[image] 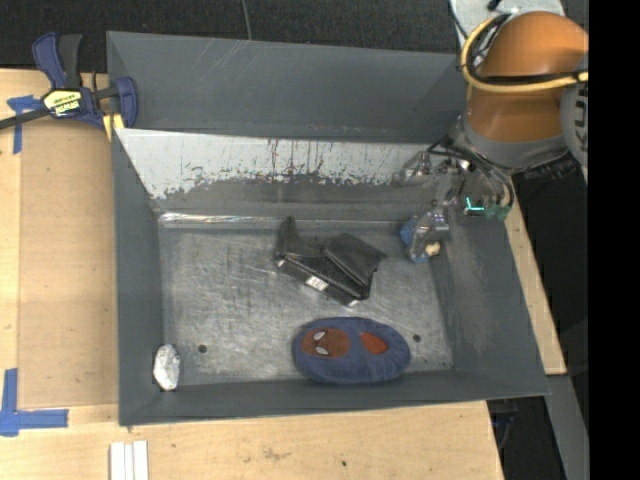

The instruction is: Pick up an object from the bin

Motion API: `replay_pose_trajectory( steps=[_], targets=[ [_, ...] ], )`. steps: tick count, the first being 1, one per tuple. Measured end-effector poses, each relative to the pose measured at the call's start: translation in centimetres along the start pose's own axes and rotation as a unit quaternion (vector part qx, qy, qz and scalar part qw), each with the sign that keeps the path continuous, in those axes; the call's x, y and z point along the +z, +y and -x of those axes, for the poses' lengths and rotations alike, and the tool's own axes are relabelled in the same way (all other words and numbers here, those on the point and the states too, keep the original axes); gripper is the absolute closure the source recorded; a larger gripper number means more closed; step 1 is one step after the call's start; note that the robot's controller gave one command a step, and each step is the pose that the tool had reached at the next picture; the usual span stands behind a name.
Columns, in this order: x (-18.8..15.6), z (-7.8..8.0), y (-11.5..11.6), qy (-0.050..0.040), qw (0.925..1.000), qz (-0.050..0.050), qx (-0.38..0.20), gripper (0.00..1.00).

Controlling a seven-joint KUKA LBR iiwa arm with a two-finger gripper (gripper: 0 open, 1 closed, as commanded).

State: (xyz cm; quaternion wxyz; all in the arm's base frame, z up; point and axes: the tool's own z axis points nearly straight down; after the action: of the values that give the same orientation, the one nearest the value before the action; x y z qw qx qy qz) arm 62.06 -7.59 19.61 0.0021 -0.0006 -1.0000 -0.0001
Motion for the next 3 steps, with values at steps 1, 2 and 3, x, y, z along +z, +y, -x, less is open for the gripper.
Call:
replay_pose_trajectory(
  steps=[1,2,3],
  targets=[
    [5.1,0.4,7.6,-0.0016,0.9901,0.001,-0.140,0.00],
    [7.5,-0.1,7.7,-0.0114,0.9937,-0.002,-0.112,0.00],
    [4.6,-1.6,7.9,-0.0061,0.9818,-0.001,-0.190,0.00]
  ],
)
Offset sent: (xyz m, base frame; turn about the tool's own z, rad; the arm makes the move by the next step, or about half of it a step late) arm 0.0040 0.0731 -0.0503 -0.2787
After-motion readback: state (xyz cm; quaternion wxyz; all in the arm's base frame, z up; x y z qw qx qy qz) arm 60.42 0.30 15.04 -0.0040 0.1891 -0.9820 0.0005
